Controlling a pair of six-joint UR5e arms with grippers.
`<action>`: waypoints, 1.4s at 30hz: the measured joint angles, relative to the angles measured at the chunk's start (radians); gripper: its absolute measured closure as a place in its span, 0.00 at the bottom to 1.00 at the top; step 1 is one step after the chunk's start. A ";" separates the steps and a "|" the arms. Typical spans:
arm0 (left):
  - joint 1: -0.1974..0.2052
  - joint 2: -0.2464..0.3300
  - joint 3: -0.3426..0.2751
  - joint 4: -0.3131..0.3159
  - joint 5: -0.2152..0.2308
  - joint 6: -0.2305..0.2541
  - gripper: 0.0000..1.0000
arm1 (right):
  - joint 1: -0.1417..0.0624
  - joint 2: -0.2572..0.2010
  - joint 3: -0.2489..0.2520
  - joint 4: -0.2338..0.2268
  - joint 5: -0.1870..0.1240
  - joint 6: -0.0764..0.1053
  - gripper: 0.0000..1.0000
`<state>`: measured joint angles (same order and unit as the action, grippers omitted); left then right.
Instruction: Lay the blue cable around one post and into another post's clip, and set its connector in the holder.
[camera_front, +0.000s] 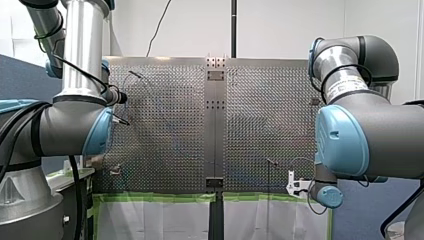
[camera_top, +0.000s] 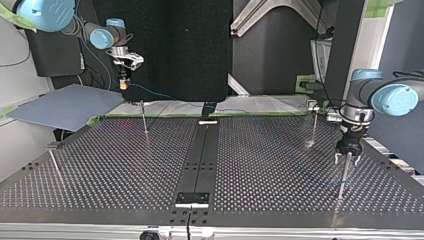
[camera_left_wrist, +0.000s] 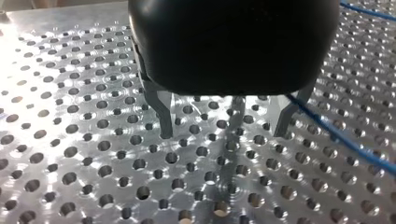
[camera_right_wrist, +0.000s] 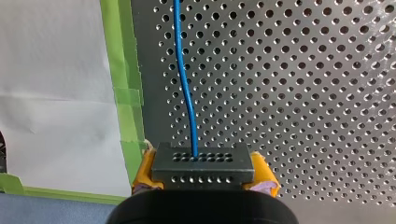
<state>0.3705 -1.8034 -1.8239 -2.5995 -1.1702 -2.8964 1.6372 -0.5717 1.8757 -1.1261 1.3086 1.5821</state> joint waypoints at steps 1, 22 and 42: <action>0.000 0.000 0.000 -0.001 0.002 -0.003 0.00 | 0.000 0.000 0.000 0.000 0.000 0.000 0.99; 0.003 0.071 -0.071 0.029 0.051 -0.032 0.00 | 0.000 0.000 0.000 0.001 0.000 0.000 0.99; -0.004 0.176 -0.128 0.045 0.027 -0.063 0.00 | 0.004 0.000 0.001 0.002 0.000 0.000 0.99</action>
<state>0.3666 -1.6275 -1.9523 -2.5543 -1.1435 -2.9596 1.6411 -0.5716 1.8762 -1.1245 1.3086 1.5819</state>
